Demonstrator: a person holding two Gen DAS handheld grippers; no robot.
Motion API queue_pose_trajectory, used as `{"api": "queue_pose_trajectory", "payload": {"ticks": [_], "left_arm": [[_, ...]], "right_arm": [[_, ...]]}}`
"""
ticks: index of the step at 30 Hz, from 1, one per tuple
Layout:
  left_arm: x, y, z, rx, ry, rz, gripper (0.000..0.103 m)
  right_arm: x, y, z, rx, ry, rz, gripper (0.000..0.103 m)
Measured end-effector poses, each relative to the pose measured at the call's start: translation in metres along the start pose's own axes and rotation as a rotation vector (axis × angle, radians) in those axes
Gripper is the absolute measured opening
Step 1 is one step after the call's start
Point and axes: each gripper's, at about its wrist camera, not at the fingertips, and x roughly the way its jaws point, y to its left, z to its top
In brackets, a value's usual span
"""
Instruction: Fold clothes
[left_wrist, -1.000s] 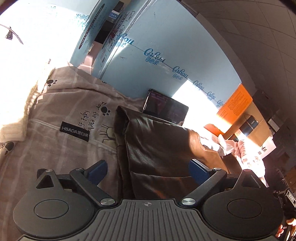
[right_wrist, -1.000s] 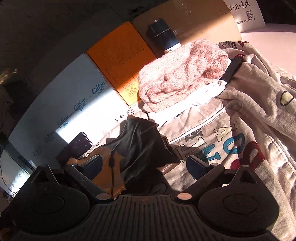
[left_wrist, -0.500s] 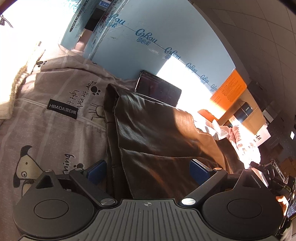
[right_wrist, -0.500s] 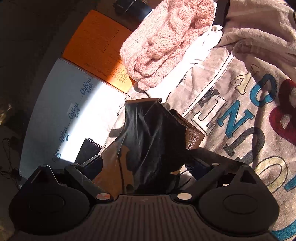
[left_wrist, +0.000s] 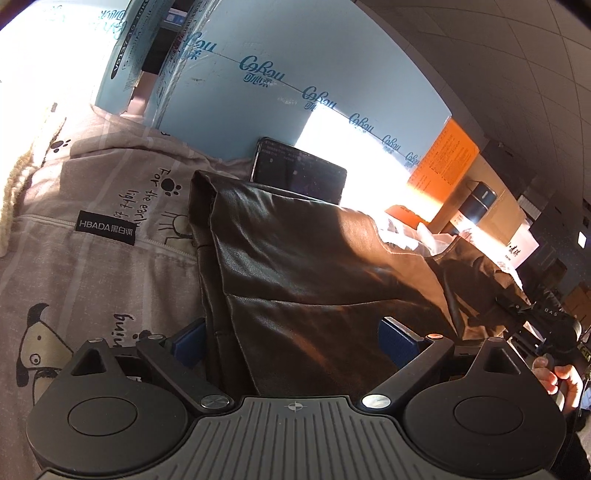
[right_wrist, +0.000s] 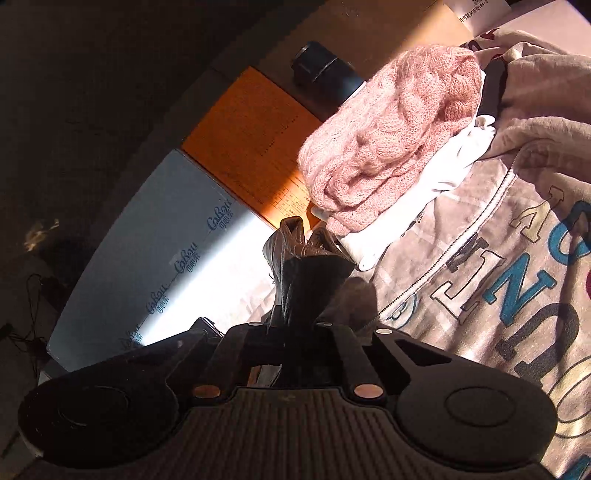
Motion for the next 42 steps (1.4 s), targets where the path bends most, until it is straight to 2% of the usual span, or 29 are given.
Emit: {"api": "queue_pose_trajectory", "payload": {"ticks": [4,10,13,15,17,20,27,32,35,38,42], "left_arm": [[0.001,-0.010,-0.004,0.049,0.030,-0.081,0.098],[0.007,-0.035,-0.016,0.156,0.090,-0.217,0.098],[0.009,-0.042,-0.021,0.193,0.100,-0.193,0.098],[0.009,-0.041,-0.020,0.187,0.092,-0.177,0.098],[0.009,-0.039,-0.020,0.180,0.087,-0.163,0.098],[0.009,-0.039,-0.021,0.188,0.090,-0.143,0.098],[0.011,-0.041,-0.022,0.201,0.093,-0.156,0.098],[0.012,-0.040,-0.023,0.190,0.095,-0.171,0.098],[0.012,-0.040,-0.024,0.182,0.094,-0.179,0.098],[0.008,-0.038,-0.022,0.170,0.075,-0.187,0.098],[-0.001,-0.030,-0.015,0.122,0.003,-0.182,0.098]], "right_arm": [[-0.042,0.008,0.000,0.033,-0.066,0.026,0.005],[-0.101,0.008,0.009,-0.009,-0.182,-0.061,0.005],[-0.104,-0.002,0.012,0.021,-0.205,-0.119,0.005],[-0.102,-0.010,0.010,0.067,-0.200,-0.119,0.005],[-0.101,-0.007,0.009,0.065,-0.207,-0.084,0.005],[-0.097,0.011,0.006,0.022,-0.198,0.029,0.005],[-0.068,0.064,-0.007,-0.064,-0.070,0.241,0.005],[-0.042,0.105,-0.037,-0.174,0.096,0.367,0.005],[-0.026,0.118,-0.059,-0.242,0.214,0.379,0.005],[-0.015,0.123,-0.079,-0.302,0.306,0.355,0.005],[-0.015,0.123,-0.099,-0.419,0.347,0.328,0.005]]}}
